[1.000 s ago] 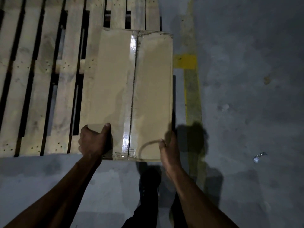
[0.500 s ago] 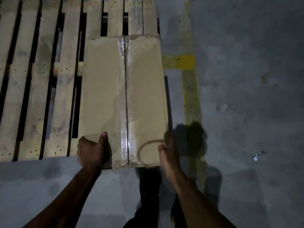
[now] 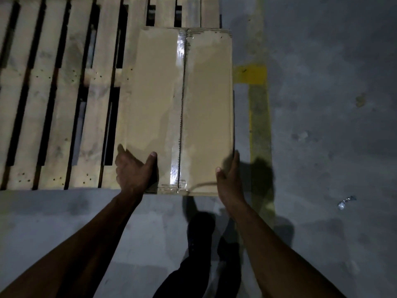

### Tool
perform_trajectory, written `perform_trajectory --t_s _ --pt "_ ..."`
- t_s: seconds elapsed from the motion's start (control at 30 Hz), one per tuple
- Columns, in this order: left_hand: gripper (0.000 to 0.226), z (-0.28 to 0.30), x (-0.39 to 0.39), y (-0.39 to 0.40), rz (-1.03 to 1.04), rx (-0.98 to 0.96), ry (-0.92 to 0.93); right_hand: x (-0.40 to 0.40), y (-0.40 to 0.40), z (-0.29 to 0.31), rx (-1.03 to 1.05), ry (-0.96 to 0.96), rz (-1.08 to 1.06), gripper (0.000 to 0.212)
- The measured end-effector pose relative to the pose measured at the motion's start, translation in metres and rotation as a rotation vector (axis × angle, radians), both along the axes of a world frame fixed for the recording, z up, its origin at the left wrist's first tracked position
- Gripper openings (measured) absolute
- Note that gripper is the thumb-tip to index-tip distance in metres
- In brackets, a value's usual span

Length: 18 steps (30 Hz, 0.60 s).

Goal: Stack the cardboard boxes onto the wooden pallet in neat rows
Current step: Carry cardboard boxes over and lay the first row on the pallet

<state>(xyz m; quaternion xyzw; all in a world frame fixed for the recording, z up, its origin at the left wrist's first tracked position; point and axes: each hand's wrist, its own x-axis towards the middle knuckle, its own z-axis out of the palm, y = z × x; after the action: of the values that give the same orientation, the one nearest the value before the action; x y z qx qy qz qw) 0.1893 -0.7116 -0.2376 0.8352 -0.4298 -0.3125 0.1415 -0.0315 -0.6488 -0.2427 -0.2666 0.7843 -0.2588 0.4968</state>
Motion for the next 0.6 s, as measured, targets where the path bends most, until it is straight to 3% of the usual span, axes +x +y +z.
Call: perform_trajectory --t_s 0.17,0.6 --pt "0.092 0.006 0.009 0.022 -0.242 0.020 -0.095 -0.007 0.011 0.001 -0.098 0.129 0.169 0.076" --pt "0.092 0.011 0.008 0.040 -0.223 0.041 -0.006 -0.025 0.022 -0.009 -0.160 0.160 0.255 0.064"
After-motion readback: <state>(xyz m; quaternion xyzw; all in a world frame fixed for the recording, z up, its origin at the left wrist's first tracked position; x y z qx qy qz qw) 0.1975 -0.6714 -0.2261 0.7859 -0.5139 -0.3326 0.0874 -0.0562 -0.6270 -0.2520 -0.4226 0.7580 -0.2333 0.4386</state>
